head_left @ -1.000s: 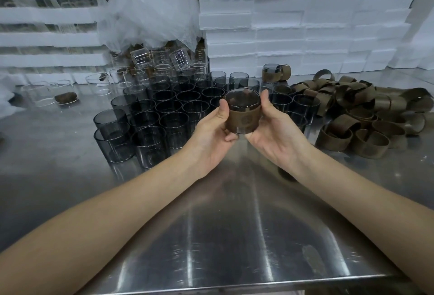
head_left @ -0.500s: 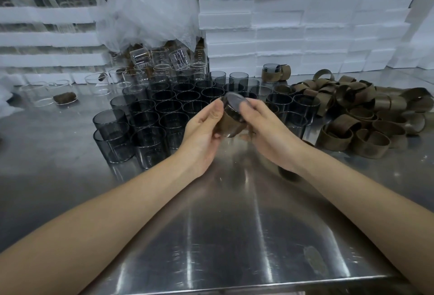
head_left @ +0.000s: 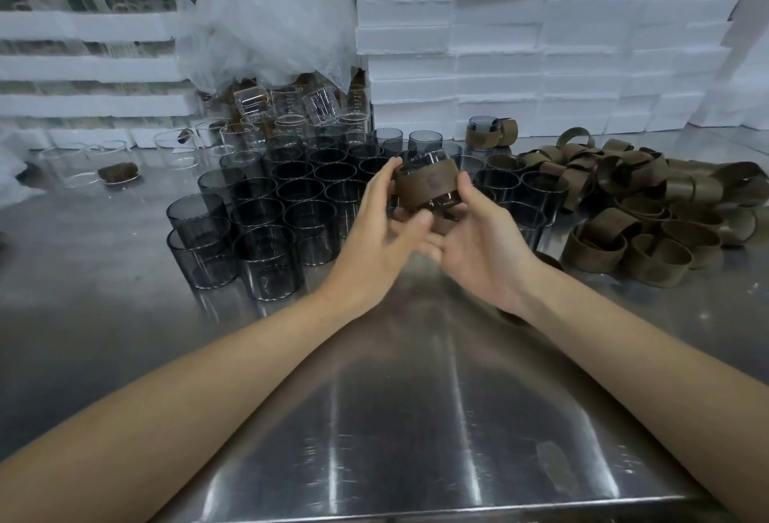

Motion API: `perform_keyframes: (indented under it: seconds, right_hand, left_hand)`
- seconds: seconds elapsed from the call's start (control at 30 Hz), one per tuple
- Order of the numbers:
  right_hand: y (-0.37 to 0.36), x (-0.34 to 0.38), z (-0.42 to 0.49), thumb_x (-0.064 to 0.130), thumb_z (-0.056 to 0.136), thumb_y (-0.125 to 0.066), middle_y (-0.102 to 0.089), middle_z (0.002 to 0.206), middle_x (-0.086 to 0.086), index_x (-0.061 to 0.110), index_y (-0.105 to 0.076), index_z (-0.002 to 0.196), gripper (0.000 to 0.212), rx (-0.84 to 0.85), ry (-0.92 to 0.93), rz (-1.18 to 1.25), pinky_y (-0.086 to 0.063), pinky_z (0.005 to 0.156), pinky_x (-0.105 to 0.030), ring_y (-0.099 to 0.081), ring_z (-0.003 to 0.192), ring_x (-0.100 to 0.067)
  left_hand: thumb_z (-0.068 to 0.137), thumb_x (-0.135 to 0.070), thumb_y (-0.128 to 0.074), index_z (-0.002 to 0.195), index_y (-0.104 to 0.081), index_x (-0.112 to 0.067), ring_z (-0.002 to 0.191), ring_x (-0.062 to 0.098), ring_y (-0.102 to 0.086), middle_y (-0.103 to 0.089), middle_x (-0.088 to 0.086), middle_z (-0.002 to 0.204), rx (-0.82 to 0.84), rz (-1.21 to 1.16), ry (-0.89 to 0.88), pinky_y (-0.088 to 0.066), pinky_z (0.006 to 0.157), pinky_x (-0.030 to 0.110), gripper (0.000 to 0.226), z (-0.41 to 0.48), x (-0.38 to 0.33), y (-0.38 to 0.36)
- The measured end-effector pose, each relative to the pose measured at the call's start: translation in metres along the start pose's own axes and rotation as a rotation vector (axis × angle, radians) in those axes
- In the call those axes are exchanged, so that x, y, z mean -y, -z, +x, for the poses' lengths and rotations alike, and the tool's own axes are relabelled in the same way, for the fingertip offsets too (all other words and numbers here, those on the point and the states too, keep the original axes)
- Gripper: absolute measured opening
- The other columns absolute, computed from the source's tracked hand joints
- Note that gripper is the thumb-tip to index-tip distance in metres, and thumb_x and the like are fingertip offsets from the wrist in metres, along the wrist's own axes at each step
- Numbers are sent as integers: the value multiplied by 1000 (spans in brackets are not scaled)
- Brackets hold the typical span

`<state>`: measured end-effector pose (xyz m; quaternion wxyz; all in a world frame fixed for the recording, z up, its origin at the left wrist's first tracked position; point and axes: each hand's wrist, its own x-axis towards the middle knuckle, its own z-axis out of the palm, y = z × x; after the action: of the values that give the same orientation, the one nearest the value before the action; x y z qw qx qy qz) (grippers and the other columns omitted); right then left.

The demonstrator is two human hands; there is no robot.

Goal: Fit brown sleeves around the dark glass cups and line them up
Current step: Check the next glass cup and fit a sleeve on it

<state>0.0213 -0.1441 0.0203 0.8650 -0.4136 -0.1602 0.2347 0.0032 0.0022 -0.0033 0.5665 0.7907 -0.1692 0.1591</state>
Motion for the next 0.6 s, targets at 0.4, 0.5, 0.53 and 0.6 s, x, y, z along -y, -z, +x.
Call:
perform_keyframes:
  seconds: [0.4, 0.5, 0.53, 0.6]
  right_hand:
    - [8, -3, -2, -4, 87, -59, -47, 132, 8, 19, -26, 141, 67, -112, 384, -1087, -48, 99, -26, -56, 120, -12]
    - [10, -8, -1, -3, 83, -64, -47, 135, -3, 13, -30, 142, 70, -225, 500, -1188, -51, 93, -22, -58, 115, -16]
    - [11, -8, 0, -4, 81, -66, -46, 135, -3, 12, -31, 140, 70, -250, 531, -1183, -52, 91, -21, -59, 114, -15]
    - [12, -7, 0, -5, 79, -68, -46, 131, -1, 17, -33, 135, 70, -275, 574, -1163, -54, 87, -22, -62, 110, -14]
  left_hand:
    - [85, 9, -67, 144, -30, -29, 131, -1, -46, -42, -25, 140, -116, -81, -102, -44, 104, 22, 80, 9, 7, 7]
    - [81, 10, -70, 137, -32, -26, 129, 5, -50, -45, -8, 147, -119, -139, -111, -47, 102, 25, 77, 8, 6, 6]
    - [80, 10, -72, 130, -34, -25, 126, 7, -54, -46, -4, 146, -122, -162, -110, -48, 100, 26, 72, 8, 5, 5]
    - [77, 12, -74, 114, -39, -23, 120, 7, -58, -50, -4, 140, -134, -186, -106, -50, 97, 26, 62, 9, 2, 4]
